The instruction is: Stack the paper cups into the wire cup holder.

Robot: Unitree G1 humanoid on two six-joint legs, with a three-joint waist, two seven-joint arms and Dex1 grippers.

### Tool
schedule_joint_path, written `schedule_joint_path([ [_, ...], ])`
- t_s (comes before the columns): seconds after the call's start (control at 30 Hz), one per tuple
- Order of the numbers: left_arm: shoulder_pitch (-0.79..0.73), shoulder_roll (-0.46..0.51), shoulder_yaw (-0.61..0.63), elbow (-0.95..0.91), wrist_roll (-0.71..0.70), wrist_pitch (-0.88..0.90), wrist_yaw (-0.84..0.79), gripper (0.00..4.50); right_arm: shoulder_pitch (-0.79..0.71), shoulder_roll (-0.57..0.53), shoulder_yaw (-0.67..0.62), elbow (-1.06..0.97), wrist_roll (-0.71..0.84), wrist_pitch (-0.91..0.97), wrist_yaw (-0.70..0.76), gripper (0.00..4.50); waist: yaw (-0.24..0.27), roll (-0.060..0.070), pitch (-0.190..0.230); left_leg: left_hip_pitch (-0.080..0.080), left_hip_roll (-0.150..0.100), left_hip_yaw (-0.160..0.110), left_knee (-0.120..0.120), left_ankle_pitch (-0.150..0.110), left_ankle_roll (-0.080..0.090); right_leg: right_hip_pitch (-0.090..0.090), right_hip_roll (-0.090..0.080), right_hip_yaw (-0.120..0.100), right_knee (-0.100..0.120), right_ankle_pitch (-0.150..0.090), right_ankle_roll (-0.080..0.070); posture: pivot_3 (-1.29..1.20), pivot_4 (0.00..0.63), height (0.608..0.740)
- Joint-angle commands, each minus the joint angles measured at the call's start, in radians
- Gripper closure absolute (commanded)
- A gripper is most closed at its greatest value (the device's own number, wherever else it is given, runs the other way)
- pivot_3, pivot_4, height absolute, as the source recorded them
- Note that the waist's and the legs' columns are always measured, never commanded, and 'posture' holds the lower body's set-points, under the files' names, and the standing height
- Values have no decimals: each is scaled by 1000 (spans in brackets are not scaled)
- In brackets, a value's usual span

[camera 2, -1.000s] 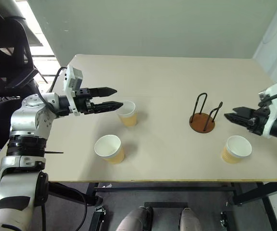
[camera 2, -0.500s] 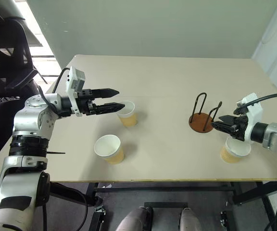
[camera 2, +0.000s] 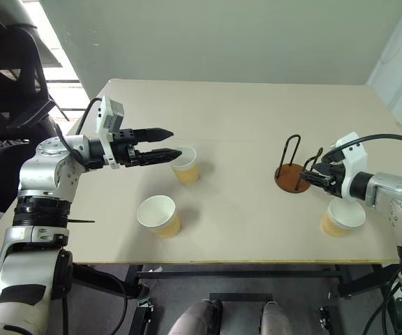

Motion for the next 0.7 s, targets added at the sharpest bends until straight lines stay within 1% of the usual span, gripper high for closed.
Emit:
schedule_joint_path([
  [0.03,-17,3,13,-41,-11,2,5,516,-33,8,7,-6,-23,-29,-12,2208,0,0,0,0,0,0,0,0,0,0,0,0,0,0,0,0,150,740],
  [0.33,-13,2,12,-43,-8,6,9,516,-86,71,32,15,-56,-29,-38,2208,-1,0,0,0,0,0,0,0,0,0,0,0,0,0,-1,0,150,740],
  [0.57,-13,4,14,-41,-6,7,10,516,-92,99,46,14,-71,-26,-50,2208,0,0,0,0,0,0,0,0,0,0,0,0,0,1,-1,0,150,740],
  [0.63,-13,4,14,-39,-5,6,11,477,-91,102,46,14,-76,-23,-55,2590,0,0,0,0,0,0,0,0,0,0,0,0,0,1,-1,0,150,740],
  [0.7,-12,5,14,-39,-5,6,11,477,-91,102,48,15,-82,-23,-62,3090,0,0,0,0,0,0,0,0,0,0,0,0,0,1,-1,0,150,740],
])
